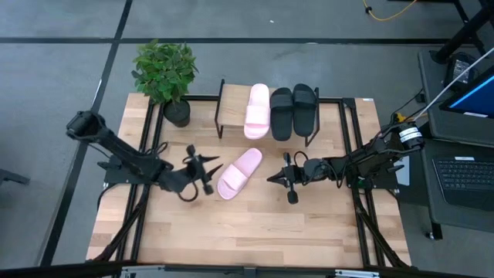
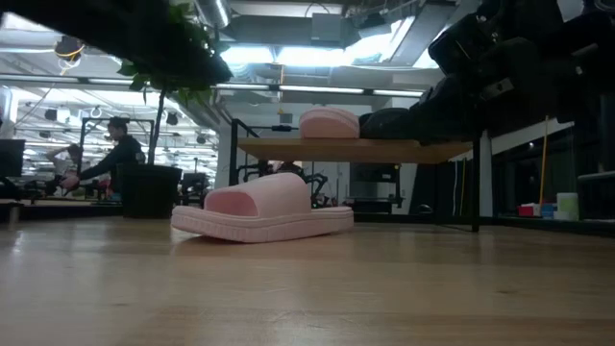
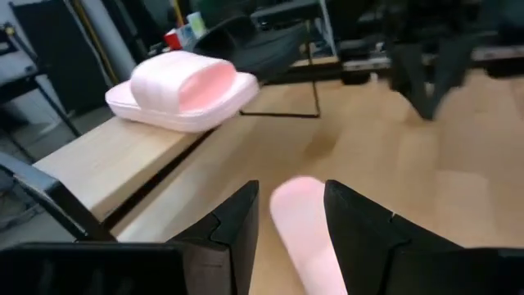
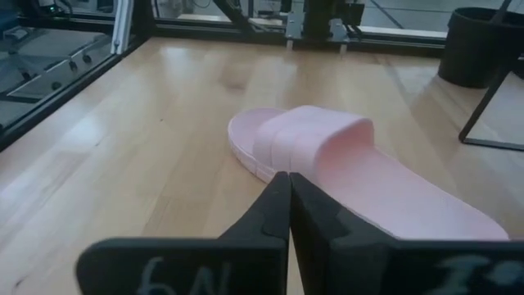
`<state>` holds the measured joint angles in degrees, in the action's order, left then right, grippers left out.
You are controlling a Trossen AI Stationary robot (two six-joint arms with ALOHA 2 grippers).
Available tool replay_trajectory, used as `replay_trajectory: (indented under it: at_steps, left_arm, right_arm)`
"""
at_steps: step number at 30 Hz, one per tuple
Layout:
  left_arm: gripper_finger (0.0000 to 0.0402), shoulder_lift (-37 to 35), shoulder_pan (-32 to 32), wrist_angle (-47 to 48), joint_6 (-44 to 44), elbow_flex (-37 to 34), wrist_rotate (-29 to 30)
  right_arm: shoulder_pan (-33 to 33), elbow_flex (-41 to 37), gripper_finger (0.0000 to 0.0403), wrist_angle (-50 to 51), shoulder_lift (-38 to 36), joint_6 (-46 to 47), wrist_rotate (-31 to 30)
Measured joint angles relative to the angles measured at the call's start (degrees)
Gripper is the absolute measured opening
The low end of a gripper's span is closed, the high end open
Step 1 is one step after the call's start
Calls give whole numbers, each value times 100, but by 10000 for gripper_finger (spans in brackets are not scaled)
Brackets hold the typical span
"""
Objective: Pick and place slides into the shelf
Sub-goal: Put the pink slide on the shelf
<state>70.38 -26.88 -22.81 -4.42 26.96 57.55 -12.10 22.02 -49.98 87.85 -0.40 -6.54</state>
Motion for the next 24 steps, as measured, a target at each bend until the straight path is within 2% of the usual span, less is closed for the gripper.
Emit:
replay_trajectory:
  at_steps: [4, 9, 12, 16, 20, 24]
  left_arm:
    - [132, 1, -439, -145, -220, -286, 202]
    - [132, 88, -699, -142, -794, -459, -125]
    - [132, 266, -703, -130, -946, -505, -444]
    - [132, 590, -650, -139, -1176, -505, -530]
    - [132, 887, -431, -157, -1191, -505, -643]
    - [132, 1105, -180, -413, -1195, -504, -1009]
  right_arm:
    - [-2, 0, 10, 0, 0, 9, 0]
    - [-2, 0, 10, -139, 0, 15, 0]
    - [4, 0, 10, -301, 0, 4, 0]
    - [48, 0, 10, -315, -2, 11, 4]
    - [117, 0, 10, -316, -2, 11, 2]
    - [177, 0, 10, -299, -2, 11, 4]
